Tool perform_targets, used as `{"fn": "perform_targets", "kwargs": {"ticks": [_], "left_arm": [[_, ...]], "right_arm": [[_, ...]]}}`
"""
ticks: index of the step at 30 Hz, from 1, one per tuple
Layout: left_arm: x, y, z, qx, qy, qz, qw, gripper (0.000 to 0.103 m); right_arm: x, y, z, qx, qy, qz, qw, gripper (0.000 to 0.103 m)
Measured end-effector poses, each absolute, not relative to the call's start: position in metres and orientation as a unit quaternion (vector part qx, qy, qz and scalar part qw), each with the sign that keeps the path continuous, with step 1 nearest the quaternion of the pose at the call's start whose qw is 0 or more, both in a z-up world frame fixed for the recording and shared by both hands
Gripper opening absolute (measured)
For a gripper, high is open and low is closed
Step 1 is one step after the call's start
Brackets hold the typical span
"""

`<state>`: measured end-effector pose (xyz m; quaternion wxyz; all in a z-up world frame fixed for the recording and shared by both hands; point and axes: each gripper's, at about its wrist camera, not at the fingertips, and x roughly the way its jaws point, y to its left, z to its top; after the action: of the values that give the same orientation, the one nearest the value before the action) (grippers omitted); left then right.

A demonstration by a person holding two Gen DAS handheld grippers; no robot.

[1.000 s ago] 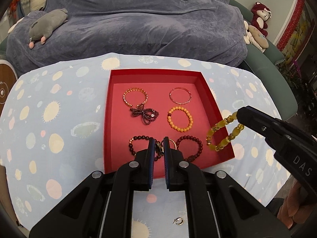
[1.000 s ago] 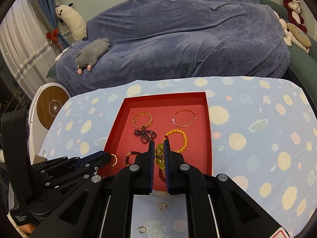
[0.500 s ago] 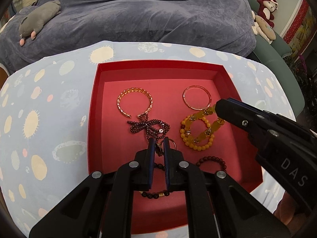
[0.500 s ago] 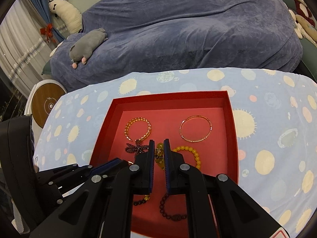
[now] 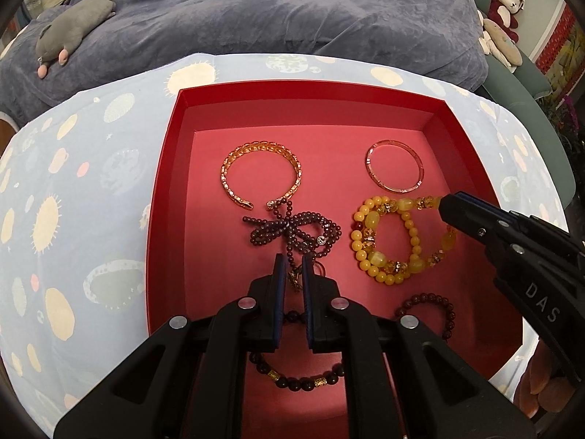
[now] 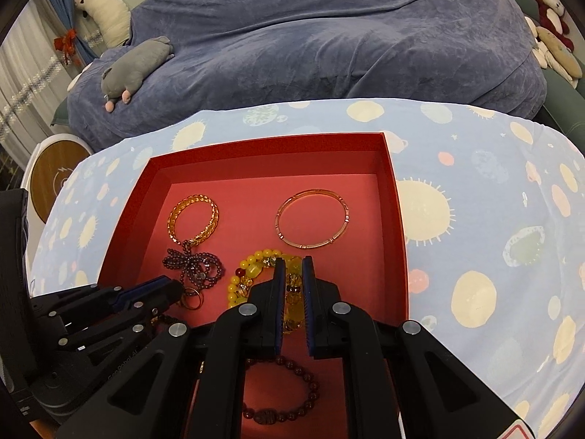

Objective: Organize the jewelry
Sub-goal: 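Carry the ring and yellow bracelet into the red box and open both tools, then lift both tools out of the red box back over the gold earrings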

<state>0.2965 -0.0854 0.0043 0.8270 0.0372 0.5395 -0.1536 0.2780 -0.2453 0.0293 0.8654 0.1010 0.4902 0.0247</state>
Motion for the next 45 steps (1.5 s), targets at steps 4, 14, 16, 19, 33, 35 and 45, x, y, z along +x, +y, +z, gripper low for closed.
{"fn": "perform_targets", "kwargs": {"ticks": [4,14,16,19,33,35,45], "left_arm": [[0.294,-0.086,0.008,0.045,0.527,-0.144,0.836,0.022],[0.282,-0.080,0.023,0.042,0.509,-0.122,0.851,0.054],[0.278,-0.080,0.027,0.043,0.506,-0.122,0.853,0.054],[0.272,-0.079,0.033,0.042,0.502,-0.122,0.855,0.054],[0.233,-0.070,0.056,0.039,0.491,-0.119,0.862,0.054],[0.228,-0.068,0.059,0.040,0.489,-0.119,0.863,0.054],[0.200,-0.063,0.070,0.036,0.484,-0.119,0.866,0.054]], "right_arm": [[0.272,-0.245,0.031,0.101,0.484,0.015,0.869,0.027],[0.252,-0.245,0.046,0.104,0.470,0.008,0.877,0.042],[0.247,-0.245,0.051,0.106,0.467,0.008,0.878,0.042],[0.239,-0.244,0.057,0.104,0.464,0.006,0.879,0.043],[0.199,-0.235,0.081,0.099,0.455,0.006,0.885,0.044],[0.193,-0.234,0.084,0.099,0.454,0.007,0.885,0.044],[0.162,-0.228,0.096,0.099,0.449,0.008,0.888,0.044]]}}
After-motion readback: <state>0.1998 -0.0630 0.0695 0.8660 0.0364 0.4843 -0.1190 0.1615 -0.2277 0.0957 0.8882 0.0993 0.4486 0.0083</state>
